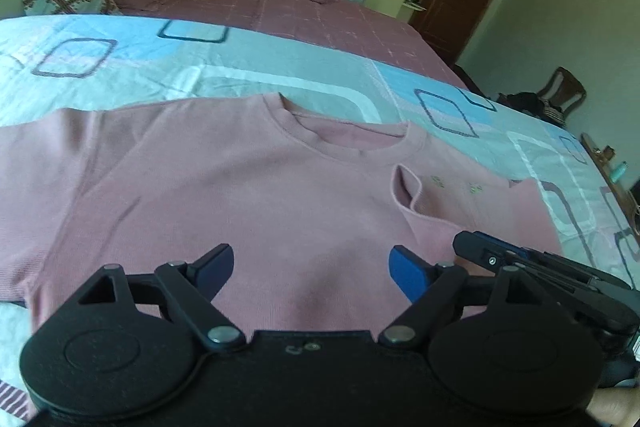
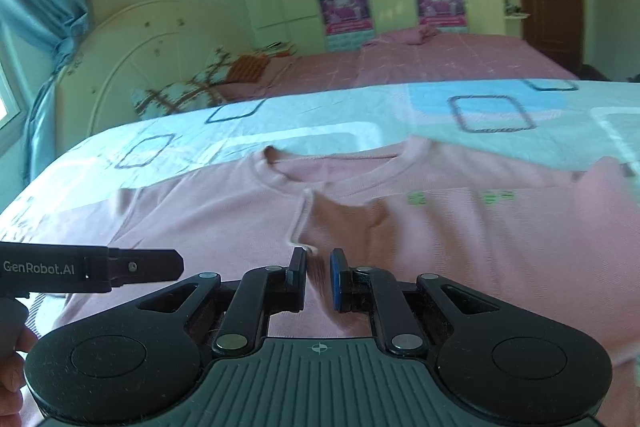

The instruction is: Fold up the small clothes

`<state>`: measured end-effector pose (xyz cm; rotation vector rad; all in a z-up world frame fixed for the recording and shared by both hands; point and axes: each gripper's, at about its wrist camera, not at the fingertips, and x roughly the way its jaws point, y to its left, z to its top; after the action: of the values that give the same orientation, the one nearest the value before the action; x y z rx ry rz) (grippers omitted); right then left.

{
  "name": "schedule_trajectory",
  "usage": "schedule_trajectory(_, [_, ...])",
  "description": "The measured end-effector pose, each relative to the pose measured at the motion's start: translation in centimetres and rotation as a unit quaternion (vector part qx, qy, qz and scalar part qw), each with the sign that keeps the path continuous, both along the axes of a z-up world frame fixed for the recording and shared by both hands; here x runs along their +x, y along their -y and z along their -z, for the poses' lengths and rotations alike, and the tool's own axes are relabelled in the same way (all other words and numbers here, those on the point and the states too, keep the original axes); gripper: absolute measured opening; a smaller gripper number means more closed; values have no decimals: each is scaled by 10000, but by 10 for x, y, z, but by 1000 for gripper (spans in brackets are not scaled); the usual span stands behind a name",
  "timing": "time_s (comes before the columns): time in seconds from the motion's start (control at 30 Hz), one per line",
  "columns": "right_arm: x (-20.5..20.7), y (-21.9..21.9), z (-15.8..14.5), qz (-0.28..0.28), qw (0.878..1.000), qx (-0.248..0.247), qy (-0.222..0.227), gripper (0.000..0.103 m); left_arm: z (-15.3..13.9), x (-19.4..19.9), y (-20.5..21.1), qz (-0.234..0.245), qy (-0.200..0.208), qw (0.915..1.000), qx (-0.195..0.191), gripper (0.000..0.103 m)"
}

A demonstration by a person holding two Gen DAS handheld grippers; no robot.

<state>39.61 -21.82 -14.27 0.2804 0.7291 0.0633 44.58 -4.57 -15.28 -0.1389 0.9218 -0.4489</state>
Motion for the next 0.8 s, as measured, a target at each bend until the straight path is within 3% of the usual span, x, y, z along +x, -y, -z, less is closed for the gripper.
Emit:
schedule_trajectory(0.07, [-15, 12, -5, 303, 9993, -230, -54, 12, 12, 4, 13, 293, -251, 9989, -256, 84])
schedule_trajectory(0.1, [-26, 19, -6, 490, 9980, -378, -96, 25, 17, 8, 21, 382, -390, 9978, -382, 84])
schedule_trajectory(0.13, [-36, 30, -6, 699, 9962, -493, -142, 54, 23, 12, 30, 449, -554, 9960, -536, 84])
schedule_trajectory(0.17, [-48, 41, -6, 905, 9941, -566, -173, 67, 27, 15, 36, 492, -655, 9945, -659, 84])
schedule_trajectory(0.2, [-59, 50, -6, 1078, 9920, -631, -159, 72, 33, 18, 45, 532, -747, 9931, -729, 84])
schedule_trajectory(0.33, [-91, 90, -2, 1501, 9851, -757, -370, 71, 55, 28, 63, 388, -965, 9911, -827, 72])
schedule_trajectory(0.4, [-99, 110, 4, 1717, 9811, -759, -463, 71, 59, 28, 65, 280, -837, 9917, -940, 50])
schedule_trajectory(0.47, [-106, 125, 11, 1852, 9784, -745, -537, 71, 62, 30, 68, 175, -842, 9914, -987, 36])
schedule_trajectory(0.5, [-109, 131, 15, 1874, 9778, -735, -583, 71, 62, 30, 70, 130, -799, 9918, -989, 22])
schedule_trajectory(0.57, [-111, 138, 22, 1874, 9773, -733, -659, 71, 64, 32, 74, 86, -781, 9925, -936, 10])
schedule_trajectory(0.67, [-112, 142, 30, 1817, 9785, -665, -720, 71, 50, 30, 71, -64, -602, 9915, -1148, 7])
schedule_trajectory(0.8, [-101, 140, 37, 1718, 9804, -663, -702, 71, 11, 31, 58, -110, -120, 9890, -1471, 6])
